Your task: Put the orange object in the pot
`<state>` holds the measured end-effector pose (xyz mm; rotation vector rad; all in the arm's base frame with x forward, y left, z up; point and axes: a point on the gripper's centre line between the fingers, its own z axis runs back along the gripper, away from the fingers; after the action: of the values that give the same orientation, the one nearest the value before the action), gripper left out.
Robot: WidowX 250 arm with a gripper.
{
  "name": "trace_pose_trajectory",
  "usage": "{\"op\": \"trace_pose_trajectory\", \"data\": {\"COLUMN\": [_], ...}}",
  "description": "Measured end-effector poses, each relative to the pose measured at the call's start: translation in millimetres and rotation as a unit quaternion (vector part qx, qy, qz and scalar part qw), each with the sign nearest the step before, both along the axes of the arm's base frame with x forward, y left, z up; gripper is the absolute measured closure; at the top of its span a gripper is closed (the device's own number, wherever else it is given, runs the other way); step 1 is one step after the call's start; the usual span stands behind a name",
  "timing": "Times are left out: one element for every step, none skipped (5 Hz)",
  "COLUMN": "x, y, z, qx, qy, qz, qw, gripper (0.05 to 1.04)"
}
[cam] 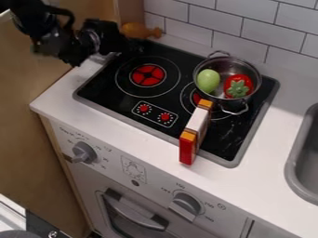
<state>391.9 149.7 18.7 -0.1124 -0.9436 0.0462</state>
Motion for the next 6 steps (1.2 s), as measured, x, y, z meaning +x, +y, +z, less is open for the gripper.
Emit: {"op": "trace_pose_trajectory", "data": {"x": [-32.5,-44.0,-51.0,-56.4,-66.5,-75.7], "y": [2.3,-3.1,-4.1,-5.7,-10.5,-19.2], "z": [12.9,24.2,30.2,39.1,53.0,69.1], "qx": [-0.032,-0.03,-0.036,-0.036,-0.041,-0.06], "qy": [0.062,0.081,0.094,0.106,0.125,0.155], "qz": [-0.017,-0.034,-0.038,-0.04,-0.034,-0.027], "qw": [0.9974,0.9957,0.9942,0.9929,0.9908,0.9857], "gripper": [0.45,0.45,0.45,0.45,0.45,0.45]}}
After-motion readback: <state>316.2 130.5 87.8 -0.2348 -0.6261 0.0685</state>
